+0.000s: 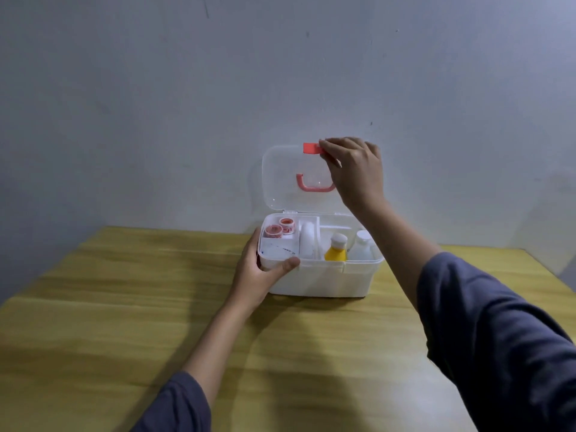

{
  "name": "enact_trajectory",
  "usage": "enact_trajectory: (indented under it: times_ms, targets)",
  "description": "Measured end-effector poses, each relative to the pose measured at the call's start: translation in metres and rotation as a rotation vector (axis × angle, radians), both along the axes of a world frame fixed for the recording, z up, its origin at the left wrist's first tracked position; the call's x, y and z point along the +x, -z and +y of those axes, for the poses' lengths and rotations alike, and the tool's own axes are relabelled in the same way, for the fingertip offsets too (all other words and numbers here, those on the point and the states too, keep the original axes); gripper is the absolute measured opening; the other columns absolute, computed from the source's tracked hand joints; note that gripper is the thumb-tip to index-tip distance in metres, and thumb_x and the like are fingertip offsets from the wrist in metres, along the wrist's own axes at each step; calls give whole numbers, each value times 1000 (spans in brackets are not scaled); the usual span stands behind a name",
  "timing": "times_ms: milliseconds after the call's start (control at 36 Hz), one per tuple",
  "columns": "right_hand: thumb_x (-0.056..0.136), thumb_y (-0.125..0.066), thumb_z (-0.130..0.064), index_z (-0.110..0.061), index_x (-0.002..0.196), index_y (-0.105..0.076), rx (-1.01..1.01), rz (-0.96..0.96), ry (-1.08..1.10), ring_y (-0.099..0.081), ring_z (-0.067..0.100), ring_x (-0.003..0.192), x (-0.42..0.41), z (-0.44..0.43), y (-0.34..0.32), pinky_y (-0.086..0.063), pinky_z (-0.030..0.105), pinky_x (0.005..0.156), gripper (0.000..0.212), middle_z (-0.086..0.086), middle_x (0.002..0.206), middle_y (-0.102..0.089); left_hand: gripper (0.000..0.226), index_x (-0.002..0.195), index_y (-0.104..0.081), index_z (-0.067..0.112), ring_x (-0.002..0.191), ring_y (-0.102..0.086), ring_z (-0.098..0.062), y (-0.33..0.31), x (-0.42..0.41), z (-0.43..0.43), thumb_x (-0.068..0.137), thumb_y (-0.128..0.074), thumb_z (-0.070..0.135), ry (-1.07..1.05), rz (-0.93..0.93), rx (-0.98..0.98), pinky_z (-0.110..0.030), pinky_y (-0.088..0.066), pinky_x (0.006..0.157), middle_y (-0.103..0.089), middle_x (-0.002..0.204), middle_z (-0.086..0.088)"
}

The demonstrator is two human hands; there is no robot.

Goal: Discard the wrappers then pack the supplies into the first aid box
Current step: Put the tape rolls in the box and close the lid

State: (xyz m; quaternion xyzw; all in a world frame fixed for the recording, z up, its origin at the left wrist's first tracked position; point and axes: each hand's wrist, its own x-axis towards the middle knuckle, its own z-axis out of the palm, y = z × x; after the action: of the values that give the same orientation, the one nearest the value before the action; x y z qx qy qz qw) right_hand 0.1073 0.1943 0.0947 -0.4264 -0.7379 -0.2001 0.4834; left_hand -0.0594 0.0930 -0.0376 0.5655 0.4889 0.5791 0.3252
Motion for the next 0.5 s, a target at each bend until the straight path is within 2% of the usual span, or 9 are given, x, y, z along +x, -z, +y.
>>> enact_trajectory:
  times_ms: [139,222,278,361,500]
  targets:
    - [87,-55,-28,-13,104,-71,-11,17,-116,-67,26,93,16,-34,6,-46,36,76,28,4,101,-74,77,127,-49,35,118,-56,-6,-3,5,2,58,-80,51,39,10,-16,-40,-48,100,-61,125,12]
    - [87,-57,-23,-8,102,-71,6,13,-176,-66,27,87,26,-59,28,-51,36,75,25,7,97,-74,78,127,-49,32,116,-57,-7,-6,8,3,57,-79,50,45,18,-45,-40,-49,100,-61,125,10]
    - [86,-59,-17,-5,102,-70,2,1,-227,-65,27,87,32,-75,46,-52,34,76,22,8,96,-74,86,131,-46,29,119,-56,-11,-3,8,5,56,-80,54,41,10,-73,-44,-48,100,-60,129,7]
    - [87,-59,-16,-4,103,-69,-30,-40,-275,-64,26,89,41,-92,74,-52,33,77,22,8,96,-73,111,142,-32,32,132,-46,-19,4,7,9,49,-85,60,30,-31,-132,-48,-42,106,-48,143,0]
    - [88,-57,-21,-7,104,-70,-133,-66,-319,-63,22,91,51,-105,109,-53,33,75,25,5,98,-73,121,146,-25,31,134,-43,-15,13,7,10,46,-91,49,39,0,-126,-44,-40,109,-46,146,2]
